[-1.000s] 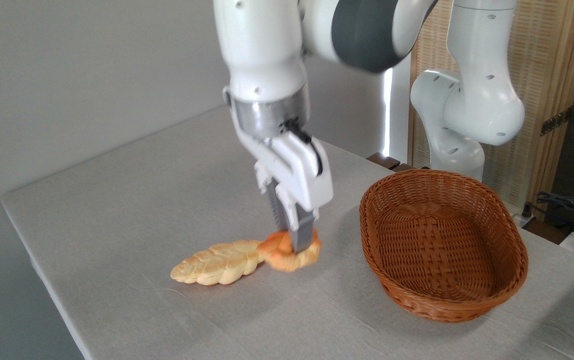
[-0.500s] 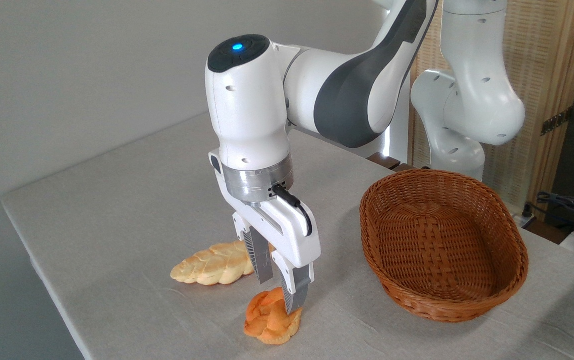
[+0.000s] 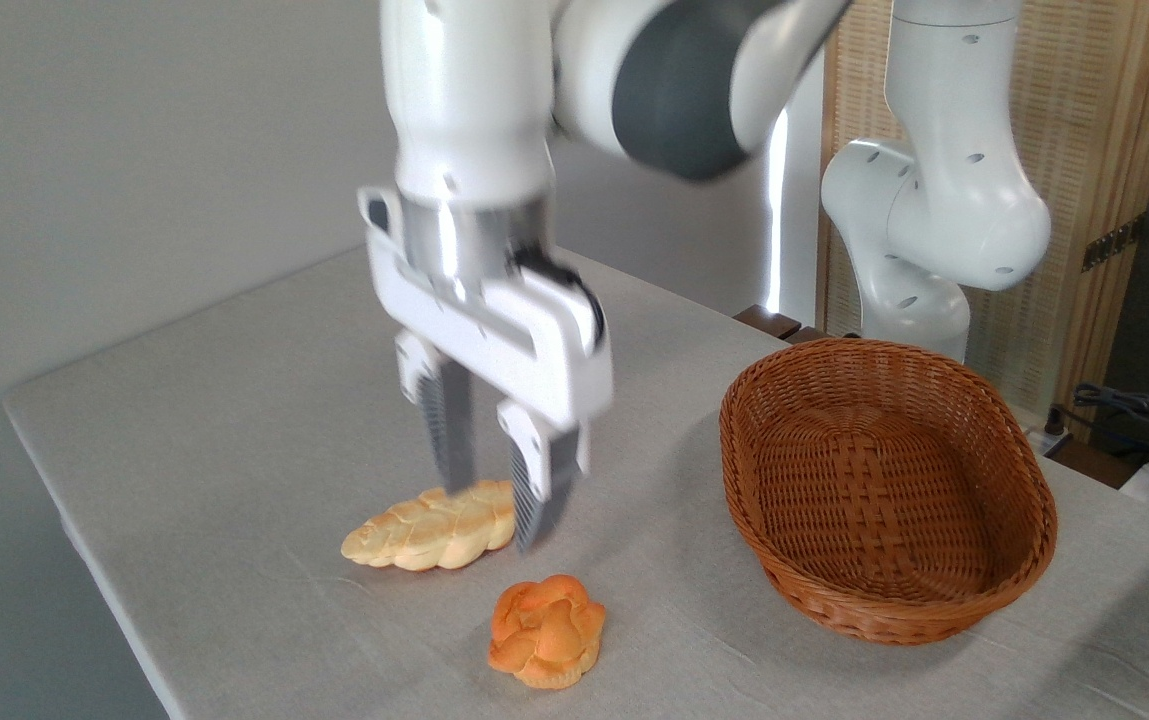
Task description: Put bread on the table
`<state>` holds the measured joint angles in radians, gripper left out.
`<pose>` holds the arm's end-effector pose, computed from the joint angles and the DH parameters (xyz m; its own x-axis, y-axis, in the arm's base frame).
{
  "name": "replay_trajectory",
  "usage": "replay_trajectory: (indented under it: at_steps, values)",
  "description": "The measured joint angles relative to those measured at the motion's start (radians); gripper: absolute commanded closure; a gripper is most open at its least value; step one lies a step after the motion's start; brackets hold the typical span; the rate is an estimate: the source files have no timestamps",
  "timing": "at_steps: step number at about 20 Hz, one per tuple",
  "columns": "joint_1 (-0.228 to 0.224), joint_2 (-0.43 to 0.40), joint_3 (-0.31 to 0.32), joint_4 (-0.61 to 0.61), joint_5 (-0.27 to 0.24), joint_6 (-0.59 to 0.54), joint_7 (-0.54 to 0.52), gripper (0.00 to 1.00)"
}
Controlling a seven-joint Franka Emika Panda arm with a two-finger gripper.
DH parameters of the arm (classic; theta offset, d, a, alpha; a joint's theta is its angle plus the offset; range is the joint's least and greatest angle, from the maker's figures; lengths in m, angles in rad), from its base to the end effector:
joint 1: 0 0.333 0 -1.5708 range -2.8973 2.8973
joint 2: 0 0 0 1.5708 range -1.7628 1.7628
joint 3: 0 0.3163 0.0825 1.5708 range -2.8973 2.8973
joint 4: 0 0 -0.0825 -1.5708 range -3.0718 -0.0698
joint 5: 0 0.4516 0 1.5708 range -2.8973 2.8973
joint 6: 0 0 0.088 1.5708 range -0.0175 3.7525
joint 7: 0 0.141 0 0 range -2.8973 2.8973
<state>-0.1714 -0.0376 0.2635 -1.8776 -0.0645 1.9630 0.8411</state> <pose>0.6305 0.0533 0.4819 0.7382 -0.6612 0.1338 -0.6624 -0.7480 -0.0418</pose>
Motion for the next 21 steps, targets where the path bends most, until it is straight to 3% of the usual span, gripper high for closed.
replay_trajectory:
  at_steps: [3,5,7,11,21]
  values:
    - [0.075,-0.005,-0.110,0.137,0.003,-0.163,-0.075,0.00]
    - [0.105,-0.005,-0.148,0.226,0.005,-0.306,-0.082,0.00]
    - [0.128,-0.005,-0.177,0.265,0.005,-0.361,-0.086,0.00]
    - [0.157,0.022,-0.255,0.270,0.005,-0.365,-0.172,0.00]
    - [0.164,0.037,-0.286,0.277,0.006,-0.333,-0.187,0.00]
